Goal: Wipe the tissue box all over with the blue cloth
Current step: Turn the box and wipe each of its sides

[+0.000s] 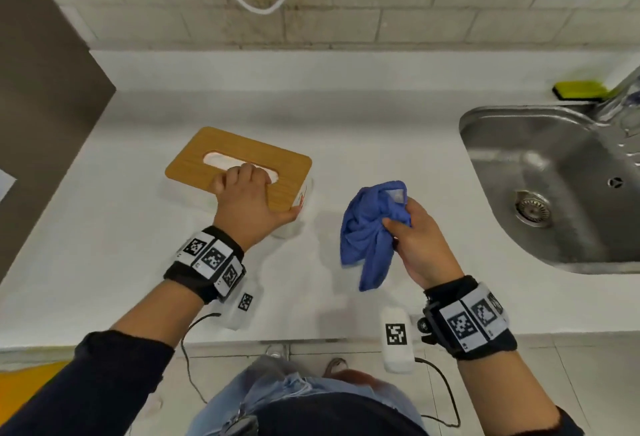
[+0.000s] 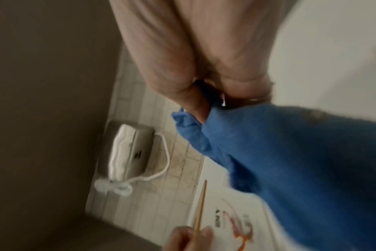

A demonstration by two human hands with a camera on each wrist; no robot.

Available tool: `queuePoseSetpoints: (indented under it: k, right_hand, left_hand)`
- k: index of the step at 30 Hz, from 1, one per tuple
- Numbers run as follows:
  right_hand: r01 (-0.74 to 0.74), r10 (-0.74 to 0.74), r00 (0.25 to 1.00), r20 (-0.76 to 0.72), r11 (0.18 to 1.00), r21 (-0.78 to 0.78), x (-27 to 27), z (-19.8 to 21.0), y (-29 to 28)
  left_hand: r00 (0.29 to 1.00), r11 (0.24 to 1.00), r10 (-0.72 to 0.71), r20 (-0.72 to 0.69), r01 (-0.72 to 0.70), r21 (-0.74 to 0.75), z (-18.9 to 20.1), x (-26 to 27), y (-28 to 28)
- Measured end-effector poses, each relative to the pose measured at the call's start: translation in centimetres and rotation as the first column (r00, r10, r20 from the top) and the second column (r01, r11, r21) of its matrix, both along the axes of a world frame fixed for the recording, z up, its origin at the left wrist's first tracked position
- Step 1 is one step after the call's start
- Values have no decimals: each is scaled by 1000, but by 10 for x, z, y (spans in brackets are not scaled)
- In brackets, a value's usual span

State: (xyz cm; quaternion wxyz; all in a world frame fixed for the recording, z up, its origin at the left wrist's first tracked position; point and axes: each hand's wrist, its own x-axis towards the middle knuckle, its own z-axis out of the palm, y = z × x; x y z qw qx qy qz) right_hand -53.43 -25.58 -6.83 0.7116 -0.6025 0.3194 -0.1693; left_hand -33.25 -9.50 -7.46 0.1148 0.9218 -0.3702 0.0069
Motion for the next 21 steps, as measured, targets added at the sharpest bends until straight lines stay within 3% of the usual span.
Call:
queuePoseSetpoints:
  k: [4,6,9,11,13,15,18,21]
  right_hand:
    - [-129,121,991,-57,976,-175,6,14,-3]
    - [-101,89,993,-75,978,-185,13,17,-2]
    - [8,-8,1000,-23,1000,-6,29,23,5]
    - [-48,31,994,103,985,164,40,33,17]
    - [-149,112,971,213,975,167,52,47,33]
    - [-174,170,951,257,985,-5,71,63,53]
    - [-43,140,943,300,950,-309,114,82,88]
    - [98,96,955,280,790,-605,163,79,120]
  left_hand:
    - [999,982,4,-52,-14,-190,15,9,12]
    - [988,940,-1,-155,-52,-338,33,19,25]
    - [932,865,-133,-337,-57,-498,53,45,52]
    - [855,820,-247,-456,-66,-568,60,65,68]
    - [775,796,-338,-534,-67,-601,65,80,79]
    - [717,795,-381,-583,-67,-602,70,95,85]
    - [642,808,-394,-658,-100,-580,73,121,89]
    - [586,819,-404,-703,-111,-563,70,144,91]
